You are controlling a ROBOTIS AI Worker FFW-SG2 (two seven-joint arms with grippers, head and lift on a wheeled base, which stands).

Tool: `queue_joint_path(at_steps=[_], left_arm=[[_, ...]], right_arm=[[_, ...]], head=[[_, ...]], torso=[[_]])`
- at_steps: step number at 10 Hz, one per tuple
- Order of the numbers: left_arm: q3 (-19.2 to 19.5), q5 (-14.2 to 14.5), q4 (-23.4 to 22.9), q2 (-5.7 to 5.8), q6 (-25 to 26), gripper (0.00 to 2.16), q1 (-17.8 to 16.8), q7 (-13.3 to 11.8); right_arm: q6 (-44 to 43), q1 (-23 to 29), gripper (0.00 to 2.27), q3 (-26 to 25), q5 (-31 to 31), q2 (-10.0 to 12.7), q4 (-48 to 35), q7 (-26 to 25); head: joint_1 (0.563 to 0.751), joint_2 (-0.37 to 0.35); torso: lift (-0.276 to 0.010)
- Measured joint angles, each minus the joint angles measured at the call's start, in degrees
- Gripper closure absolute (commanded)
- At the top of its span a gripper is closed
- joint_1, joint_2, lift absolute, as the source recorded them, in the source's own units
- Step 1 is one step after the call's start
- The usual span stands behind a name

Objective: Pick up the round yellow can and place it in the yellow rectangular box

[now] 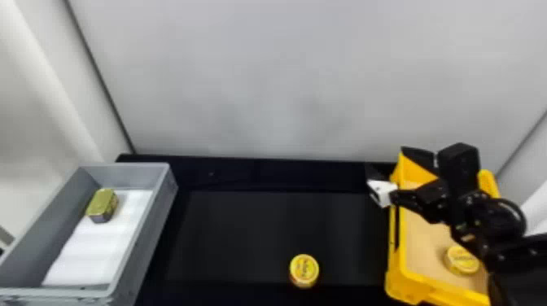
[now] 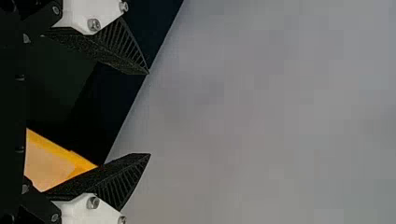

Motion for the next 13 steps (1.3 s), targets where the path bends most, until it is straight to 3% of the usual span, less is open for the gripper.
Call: queue_joint_path(at_steps=[8,13], left_arm=[[-0.18,0.27,0.18,0.0,0.0,0.1,0.02,0.0],[-0.41,0.34,0.39,0.0,0.0,0.1,-0.05,0.0]], right_arm=[[0.39,0.33,0.23,10.31,0.18,-0.11,5.86,4.14],[7.47,0.34,0.24,13.92,0.13,0.12,4.31,4.53]], head=[[0.694,0.014],[0.694,0.014]], torso=[[-0.06],[-0.06]])
